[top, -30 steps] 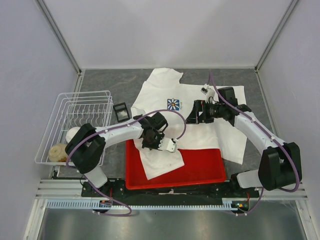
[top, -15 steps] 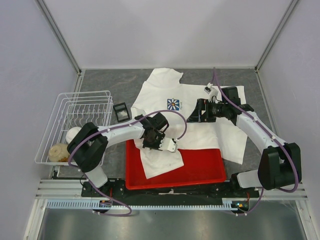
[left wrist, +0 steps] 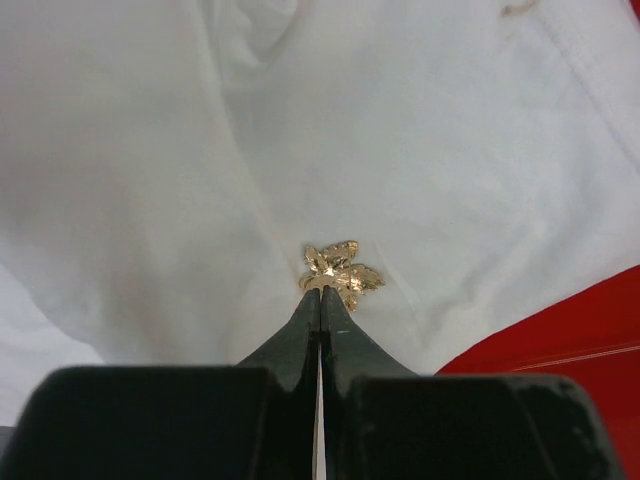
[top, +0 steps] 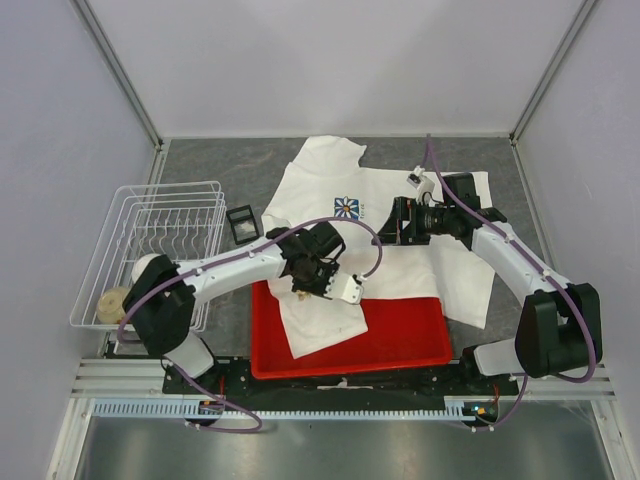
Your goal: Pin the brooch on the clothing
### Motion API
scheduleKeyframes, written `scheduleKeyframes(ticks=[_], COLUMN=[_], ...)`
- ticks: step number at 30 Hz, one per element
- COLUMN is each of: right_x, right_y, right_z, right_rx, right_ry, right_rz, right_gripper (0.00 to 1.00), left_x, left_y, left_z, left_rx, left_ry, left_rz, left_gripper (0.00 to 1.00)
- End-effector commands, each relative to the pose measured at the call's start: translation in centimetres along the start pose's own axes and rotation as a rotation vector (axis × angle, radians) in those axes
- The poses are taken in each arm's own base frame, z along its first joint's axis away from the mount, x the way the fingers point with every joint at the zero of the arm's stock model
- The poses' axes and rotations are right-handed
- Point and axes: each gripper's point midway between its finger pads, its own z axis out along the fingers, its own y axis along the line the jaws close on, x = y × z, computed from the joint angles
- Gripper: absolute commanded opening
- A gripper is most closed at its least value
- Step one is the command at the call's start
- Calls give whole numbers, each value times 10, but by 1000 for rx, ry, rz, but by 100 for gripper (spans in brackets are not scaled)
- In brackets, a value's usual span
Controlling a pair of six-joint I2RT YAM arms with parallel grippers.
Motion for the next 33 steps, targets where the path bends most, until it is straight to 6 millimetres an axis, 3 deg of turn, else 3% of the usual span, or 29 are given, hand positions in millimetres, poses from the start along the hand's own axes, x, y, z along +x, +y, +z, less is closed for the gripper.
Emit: scheduleKeyframes(ticks=[1,2,3,5,6,7,8,11,14,21,33], right_x=[-7,-5,-6,-5,-4,-4,-3,-2,0,1,1], right_y=[8,9,10,10,10,11,10,9,7,5,4], right_z=[1,1,1,0,0,-1,-1,0,2,2,4], right_rx=[-53,-60,-62,-60,-59,-58,-59,-61,-58,-58,-56], right_ry=[-15,-14,-17,-19,-19,-20,-22,-23,-16,-14,-10], right_rz=[7,8,7,6,2,1,0,-3,1,-2,3], right_gripper=[98,98,98,98,98,98,98,98,98,98,98], left_x=[-15,-13,-10,0,3,6,17,35,38,20,30], left_y=[-2,-3,0,-3,7,12,2,10,15,9,-10], left_z=[-17,-16,-19,-13,-13,-18,-9,-6,-5,0,21], left_rx=[-6,2,-14,-32,-91,-145,-138,-190,-173,-121,-58], left_ry=[-33,-36,-55,-71,-96,-110,-97,-110,-142,-242,-208], left_rz=[-36,-50,-95,-152,-204,-224,-242,-297,-345,-315,-294], left_gripper=[2,5,22,34,45,48,50,55,65,67,61])
